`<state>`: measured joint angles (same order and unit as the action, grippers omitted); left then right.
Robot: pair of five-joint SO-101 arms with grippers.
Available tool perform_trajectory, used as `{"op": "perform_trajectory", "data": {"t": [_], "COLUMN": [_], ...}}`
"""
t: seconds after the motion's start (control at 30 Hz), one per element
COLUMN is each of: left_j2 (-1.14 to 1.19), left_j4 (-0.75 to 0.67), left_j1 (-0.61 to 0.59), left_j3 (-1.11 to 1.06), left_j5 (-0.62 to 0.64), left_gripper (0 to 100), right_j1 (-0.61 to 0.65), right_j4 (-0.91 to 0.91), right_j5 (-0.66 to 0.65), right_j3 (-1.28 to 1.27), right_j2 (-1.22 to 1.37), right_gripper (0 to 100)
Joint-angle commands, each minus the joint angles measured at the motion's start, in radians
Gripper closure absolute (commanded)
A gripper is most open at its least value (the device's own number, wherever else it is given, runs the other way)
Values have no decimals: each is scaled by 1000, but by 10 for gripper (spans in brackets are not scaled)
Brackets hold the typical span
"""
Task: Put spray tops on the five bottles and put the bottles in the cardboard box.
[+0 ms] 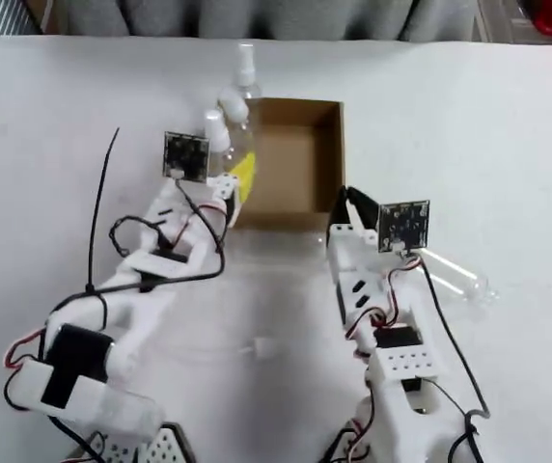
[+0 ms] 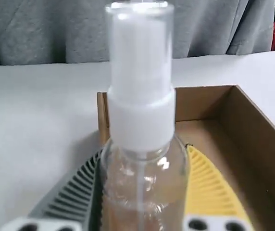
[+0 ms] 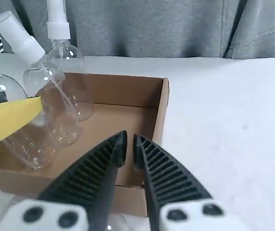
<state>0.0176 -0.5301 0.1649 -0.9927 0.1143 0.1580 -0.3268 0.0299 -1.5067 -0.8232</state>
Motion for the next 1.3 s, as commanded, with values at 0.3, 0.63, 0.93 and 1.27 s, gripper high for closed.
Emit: {"op": "perform_trajectory", "data": {"t": [0.3, 0.63, 0.93, 1.27], "left_j2": [51, 93, 90, 91], "left_j4": [-32, -32, -28, -28], "left_j1": [-2, -8, -8, -24], "left_j3": [60, 61, 54, 52], "left_j5": [-15, -17, -9, -8], "left_gripper": [980, 980, 863, 744], "right_j1": [8, 8, 8, 8], "right_j4": [5, 5, 5, 5], "right_j5": [3, 2, 0, 0], "right_j3": [15, 9, 8, 6], "right_j2": [1, 1, 1, 1], "right_gripper": [984, 984, 984, 984]}}
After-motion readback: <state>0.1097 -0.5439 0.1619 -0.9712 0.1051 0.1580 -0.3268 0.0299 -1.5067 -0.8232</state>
